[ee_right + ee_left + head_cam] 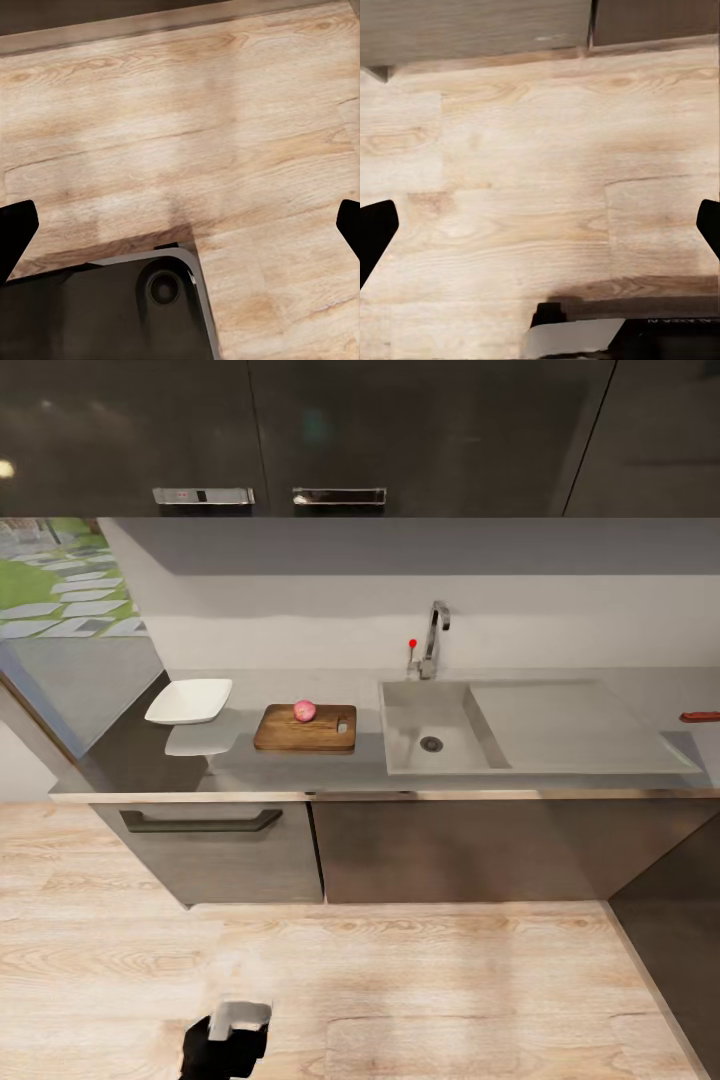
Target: In the kitchen, take the Vidalia onion out of the sink, dice it on the chopping board with the paring knife, put the diced onion into the bowl on the countertop, then place both the paring knife and the chopping board into the sink.
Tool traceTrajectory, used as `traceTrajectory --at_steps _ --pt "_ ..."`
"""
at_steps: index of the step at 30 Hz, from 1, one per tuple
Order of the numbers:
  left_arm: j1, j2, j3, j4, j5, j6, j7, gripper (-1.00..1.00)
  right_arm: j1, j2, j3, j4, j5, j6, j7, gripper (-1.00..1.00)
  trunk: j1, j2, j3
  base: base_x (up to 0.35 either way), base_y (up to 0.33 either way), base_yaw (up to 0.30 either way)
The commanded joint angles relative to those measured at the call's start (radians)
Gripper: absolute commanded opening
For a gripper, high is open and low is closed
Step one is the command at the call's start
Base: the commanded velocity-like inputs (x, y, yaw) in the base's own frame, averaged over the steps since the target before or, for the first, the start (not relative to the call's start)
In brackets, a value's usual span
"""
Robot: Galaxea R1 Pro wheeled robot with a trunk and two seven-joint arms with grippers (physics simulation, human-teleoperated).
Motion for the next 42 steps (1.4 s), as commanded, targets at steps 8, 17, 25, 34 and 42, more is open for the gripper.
traceTrajectory --at_steps 8,17,25,34,42 --pt "-0.002 -0.146 0.082 0.469 0.009 -0.078 -0.357 1.0 0.001 0.001 -0.003 -0.011 -0.005 0.006 -0.008 1.0 0.001 -0.002 -0.002 0.0 0.0 0.0" --pt "-0.002 -0.155 0.138 0.576 0.009 -0.094 -0.604 1.0 -0.004 -0.001 -0.005 -0.043 -0.007 0.014 -0.083 1.0 0.001 -0.002 -0.002 0.0 0.0 0.0" --pt "-0.002 -0.158 0.138 0.651 0.013 -0.235 -0.675 1.0 -0.006 -0.007 -0.005 -0.077 -0.009 0.066 -0.131 1.0 0.001 -0.002 -0.002 0.0 0.0 0.0" --pt "-0.002 -0.218 0.138 0.777 0.011 -0.298 -0.679 1.0 -0.007 -0.012 -0.005 -0.092 -0.009 0.066 -0.127 1.0 0.001 -0.002 -0.002 0.0 0.0 0.0" --pt "-0.002 -0.226 0.138 0.788 0.011 -0.301 -0.679 1.0 -0.007 -0.012 -0.005 -0.088 -0.008 0.065 -0.126 1.0 0.001 -0.002 -0.002 0.0 0.0 0.0"
